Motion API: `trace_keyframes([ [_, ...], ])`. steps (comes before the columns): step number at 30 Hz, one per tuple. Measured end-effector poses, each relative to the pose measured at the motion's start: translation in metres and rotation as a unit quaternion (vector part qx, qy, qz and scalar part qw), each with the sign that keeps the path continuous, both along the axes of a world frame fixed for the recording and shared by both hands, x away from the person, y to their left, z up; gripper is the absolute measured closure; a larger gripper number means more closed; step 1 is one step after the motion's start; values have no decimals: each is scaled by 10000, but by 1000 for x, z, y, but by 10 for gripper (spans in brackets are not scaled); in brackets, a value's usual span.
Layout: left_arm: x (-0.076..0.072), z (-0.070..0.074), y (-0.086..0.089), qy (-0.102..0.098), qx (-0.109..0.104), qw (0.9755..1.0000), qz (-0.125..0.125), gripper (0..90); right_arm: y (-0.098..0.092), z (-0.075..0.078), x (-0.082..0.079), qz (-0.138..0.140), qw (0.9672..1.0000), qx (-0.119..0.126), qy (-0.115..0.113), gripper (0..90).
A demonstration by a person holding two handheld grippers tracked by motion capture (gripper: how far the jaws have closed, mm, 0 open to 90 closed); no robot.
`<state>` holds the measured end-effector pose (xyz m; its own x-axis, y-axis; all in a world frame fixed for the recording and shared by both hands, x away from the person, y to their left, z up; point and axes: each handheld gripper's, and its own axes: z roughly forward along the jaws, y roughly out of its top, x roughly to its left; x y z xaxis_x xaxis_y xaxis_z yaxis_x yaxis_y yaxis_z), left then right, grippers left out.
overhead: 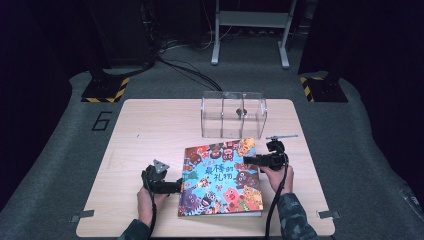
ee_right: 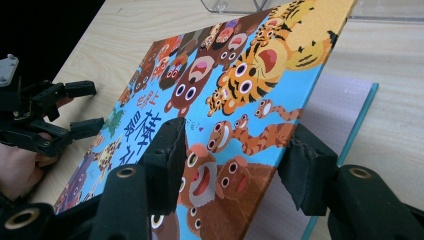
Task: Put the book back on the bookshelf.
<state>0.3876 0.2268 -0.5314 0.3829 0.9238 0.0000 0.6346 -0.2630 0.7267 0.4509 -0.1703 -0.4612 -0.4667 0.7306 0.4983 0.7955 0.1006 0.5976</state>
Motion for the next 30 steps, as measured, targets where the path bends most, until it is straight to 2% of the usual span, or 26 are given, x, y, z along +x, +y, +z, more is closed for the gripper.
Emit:
trace_keyframes([
  [7,0,0,0,-20,1,10000,4,15,7,9,5,76,10000,-26,-28,467],
  [12,0,0,0,-37,-9,10000,-19,21,18,17,13,209,9997,-85,-36,469],
  [20,-1,0,1,-8,17,10000,-75,23,30,22,26,341,9989,-325,-11,524],
  [23,-1,0,1,-25,4,10000,-75,23,35,26,32,376,9987,-340,57,534],
  [26,-1,0,1,-27,-2,10000,-73,23,38,28,37,400,9985,-366,22,549],
  [27,-1,0,2,4,25,9999,-122,25,39,29,39,397,9988,-296,68,558],
  [30,-1,1,2,15,27,9999,-135,25,42,33,43,411,9988,-268,17,576],
])
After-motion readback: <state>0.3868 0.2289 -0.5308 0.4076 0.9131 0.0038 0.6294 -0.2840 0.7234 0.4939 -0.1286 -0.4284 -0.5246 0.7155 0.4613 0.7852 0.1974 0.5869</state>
